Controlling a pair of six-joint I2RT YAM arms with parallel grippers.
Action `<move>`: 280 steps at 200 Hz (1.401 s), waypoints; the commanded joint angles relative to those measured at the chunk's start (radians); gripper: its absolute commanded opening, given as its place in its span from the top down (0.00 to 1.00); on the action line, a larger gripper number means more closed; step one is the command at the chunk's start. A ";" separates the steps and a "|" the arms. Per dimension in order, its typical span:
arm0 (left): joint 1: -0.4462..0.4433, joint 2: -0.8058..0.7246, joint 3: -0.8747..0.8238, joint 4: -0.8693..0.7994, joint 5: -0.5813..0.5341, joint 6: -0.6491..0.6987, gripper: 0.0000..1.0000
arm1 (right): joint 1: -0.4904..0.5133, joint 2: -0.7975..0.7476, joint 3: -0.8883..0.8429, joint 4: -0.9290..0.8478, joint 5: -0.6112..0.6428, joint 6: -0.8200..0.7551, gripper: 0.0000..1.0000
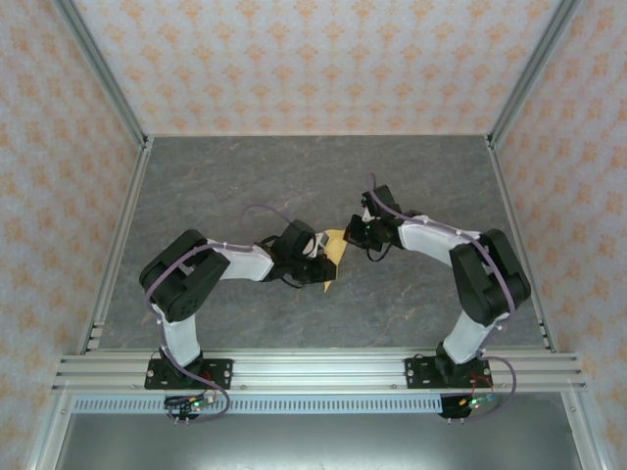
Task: Fold a paper plane with a square sheet of paper (fold left side to right side)
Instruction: Fold the wing for the fifth time at the center of the table.
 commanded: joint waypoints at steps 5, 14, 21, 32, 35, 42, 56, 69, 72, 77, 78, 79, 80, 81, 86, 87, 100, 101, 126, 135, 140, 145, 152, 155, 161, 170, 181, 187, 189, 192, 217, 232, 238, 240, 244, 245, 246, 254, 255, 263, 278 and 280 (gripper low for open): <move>-0.018 0.053 -0.023 -0.077 -0.053 -0.013 0.88 | 0.002 -0.079 -0.079 0.023 -0.002 -0.005 1.00; -0.018 0.056 -0.025 -0.074 -0.053 -0.015 0.90 | 0.003 -0.080 -0.106 0.078 -0.060 0.019 1.00; -0.018 0.057 -0.024 -0.072 -0.055 -0.016 0.90 | 0.002 -0.075 -0.124 0.123 -0.097 0.040 1.00; -0.017 0.056 -0.024 -0.070 -0.057 -0.017 0.91 | 0.003 -0.067 -0.146 0.184 -0.141 0.066 1.00; -0.017 0.057 -0.024 -0.070 -0.057 -0.017 0.91 | 0.003 -0.063 -0.149 0.196 -0.149 0.069 1.00; -0.018 0.057 -0.023 -0.070 -0.057 -0.019 0.92 | 0.007 -0.054 -0.151 0.218 -0.162 0.072 1.00; -0.018 0.057 -0.021 -0.072 -0.058 -0.019 0.92 | 0.023 -0.032 -0.136 0.228 -0.174 0.067 1.00; -0.017 0.057 -0.019 -0.075 -0.059 -0.019 0.92 | 0.044 -0.004 -0.115 0.226 -0.179 0.061 1.00; -0.017 0.057 -0.020 -0.076 -0.058 -0.019 0.92 | 0.046 0.003 -0.111 0.226 -0.179 0.060 1.00; -0.018 0.057 -0.019 -0.076 -0.060 -0.019 0.93 | 0.052 0.015 -0.105 0.230 -0.178 0.060 1.00; -0.018 0.057 -0.019 -0.076 -0.060 -0.018 0.93 | 0.053 0.016 -0.104 0.229 -0.178 0.059 1.00; -0.018 0.057 -0.020 -0.076 -0.060 -0.019 0.93 | 0.053 0.018 -0.103 0.230 -0.178 0.059 1.00; -0.018 0.057 -0.020 -0.076 -0.060 -0.019 0.93 | 0.055 0.021 -0.102 0.230 -0.178 0.059 1.00; -0.018 0.057 -0.020 -0.076 -0.060 -0.019 0.93 | 0.056 0.022 -0.101 0.232 -0.178 0.060 1.00; -0.018 0.056 -0.019 -0.077 -0.060 -0.019 0.93 | 0.060 0.031 -0.096 0.235 -0.176 0.060 1.00; -0.018 0.057 -0.019 -0.078 -0.060 -0.019 0.93 | 0.060 0.033 -0.095 0.236 -0.175 0.060 1.00; -0.017 0.057 -0.019 -0.081 -0.061 -0.017 0.93 | 0.063 0.059 -0.083 0.236 -0.169 0.059 1.00; -0.017 0.057 -0.020 -0.081 -0.061 -0.017 0.93 | 0.063 0.060 -0.082 0.236 -0.169 0.059 1.00; -0.018 0.057 -0.019 -0.086 -0.063 -0.016 0.94 | 0.064 0.098 -0.055 0.222 -0.146 0.032 1.00; -0.017 0.057 -0.018 -0.087 -0.063 -0.016 0.94 | 0.064 0.110 -0.047 0.205 -0.134 0.015 1.00; -0.018 0.057 -0.019 -0.088 -0.064 -0.016 0.93 | 0.063 0.116 -0.042 0.198 -0.125 0.005 1.00; -0.017 0.057 -0.019 -0.089 -0.065 -0.016 0.94 | 0.064 0.123 -0.036 0.190 -0.118 -0.006 1.00; -0.018 0.057 -0.020 -0.089 -0.064 -0.016 0.94 | 0.063 0.129 -0.032 0.179 -0.105 -0.024 1.00; -0.018 0.057 -0.020 -0.089 -0.064 -0.017 0.94 | 0.064 0.133 -0.030 0.175 -0.099 -0.031 1.00; -0.018 0.056 -0.021 -0.092 -0.066 -0.017 0.94 | 0.064 0.138 -0.025 0.164 -0.088 -0.046 1.00; -0.018 0.057 -0.023 -0.091 -0.065 -0.019 0.94 | 0.063 0.145 -0.022 0.154 -0.071 -0.064 1.00; -0.017 0.056 -0.027 -0.089 -0.064 -0.023 0.94 | 0.063 0.154 -0.017 0.145 -0.059 -0.080 1.00; -0.018 0.057 -0.027 -0.090 -0.064 -0.026 0.94 | 0.064 0.159 -0.016 0.146 -0.056 -0.087 1.00; -0.018 0.057 -0.028 -0.090 -0.065 -0.027 0.94 | 0.063 0.160 -0.016 0.146 -0.054 -0.087 1.00; -0.018 0.056 -0.028 -0.090 -0.064 -0.028 0.95 | 0.063 0.163 -0.017 0.148 -0.054 -0.089 1.00; -0.017 0.057 -0.036 -0.082 -0.063 -0.035 0.95 | 0.063 0.187 -0.018 0.163 -0.054 -0.104 1.00; -0.018 0.056 -0.039 -0.084 -0.063 -0.036 0.96 | 0.062 0.195 -0.017 0.165 -0.042 -0.118 1.00; -0.017 0.057 -0.039 -0.083 -0.063 -0.037 0.96 | 0.060 0.196 -0.017 0.168 -0.039 -0.123 1.00; -0.017 0.057 -0.039 -0.083 -0.063 -0.037 0.96 | 0.060 0.196 -0.017 0.168 -0.037 -0.125 1.00; -0.018 0.057 -0.040 -0.084 -0.063 -0.038 0.96 | 0.058 0.196 -0.017 0.170 -0.037 -0.127 1.00; -0.018 0.057 -0.040 -0.084 -0.063 -0.039 0.96 | 0.057 0.197 -0.017 0.170 -0.038 -0.127 1.00; -0.017 0.057 -0.039 -0.083 -0.063 -0.038 0.96 | 0.057 0.197 -0.017 0.171 -0.038 -0.129 1.00; -0.018 0.056 -0.042 -0.086 -0.065 -0.039 0.96 | 0.053 0.199 -0.014 0.173 -0.037 -0.134 1.00; -0.018 0.057 -0.041 -0.086 -0.065 -0.039 0.96 | 0.052 0.200 -0.014 0.173 -0.037 -0.134 1.00; -0.017 0.083 -0.042 -0.087 -0.064 -0.039 0.97 | 0.048 0.201 -0.012 0.173 -0.038 -0.140 1.00; -0.017 0.087 -0.043 -0.087 -0.063 -0.040 0.97 | 0.037 0.204 -0.007 0.178 -0.041 -0.148 1.00; -0.018 0.087 -0.044 -0.087 -0.064 -0.040 0.97 | 0.036 0.203 -0.006 0.178 -0.042 -0.151 1.00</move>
